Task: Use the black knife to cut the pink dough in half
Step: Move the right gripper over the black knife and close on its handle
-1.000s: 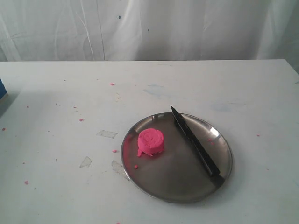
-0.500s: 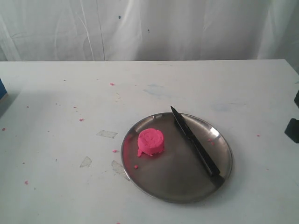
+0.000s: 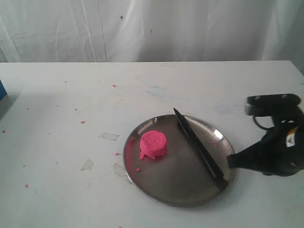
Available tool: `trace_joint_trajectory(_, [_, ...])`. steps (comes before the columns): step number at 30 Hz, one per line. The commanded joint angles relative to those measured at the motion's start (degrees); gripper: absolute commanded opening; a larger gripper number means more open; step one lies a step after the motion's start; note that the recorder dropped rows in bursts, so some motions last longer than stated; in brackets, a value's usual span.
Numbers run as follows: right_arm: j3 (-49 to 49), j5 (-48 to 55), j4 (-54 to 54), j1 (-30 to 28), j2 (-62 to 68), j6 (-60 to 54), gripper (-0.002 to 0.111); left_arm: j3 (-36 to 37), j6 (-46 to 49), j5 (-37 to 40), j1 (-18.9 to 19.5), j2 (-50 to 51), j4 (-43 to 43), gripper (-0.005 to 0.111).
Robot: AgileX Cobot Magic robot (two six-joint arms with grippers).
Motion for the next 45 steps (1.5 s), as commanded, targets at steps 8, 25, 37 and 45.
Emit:
trace_joint_trajectory(8, [-17.08, 21.83, 2.38, 8.39, 2.25, -9.69, 0.0, 0.02, -0.1, 0.02, -0.27, -0.16, -0.39, 0.0])
trace_joint_trajectory(25, [-20.45, 9.78, 2.5, 8.28, 20.03, -16.0, 0.019, 0.02, -0.1, 0.02, -0.27, -0.16, -0.39, 0.0])
trace_joint_trajectory(37, [-24.2, 6.82, 1.81, 8.03, 29.43, -14.23, 0.034, 0.02, -0.1, 0.02, -0.27, -0.16, -0.39, 0.0])
trace_joint_trajectory(45, [-24.2, 6.3, -8.28, 7.94, 29.66, -2.84, 0.034, 0.02, -0.1, 0.02, -0.27, -0.16, -0.39, 0.0])
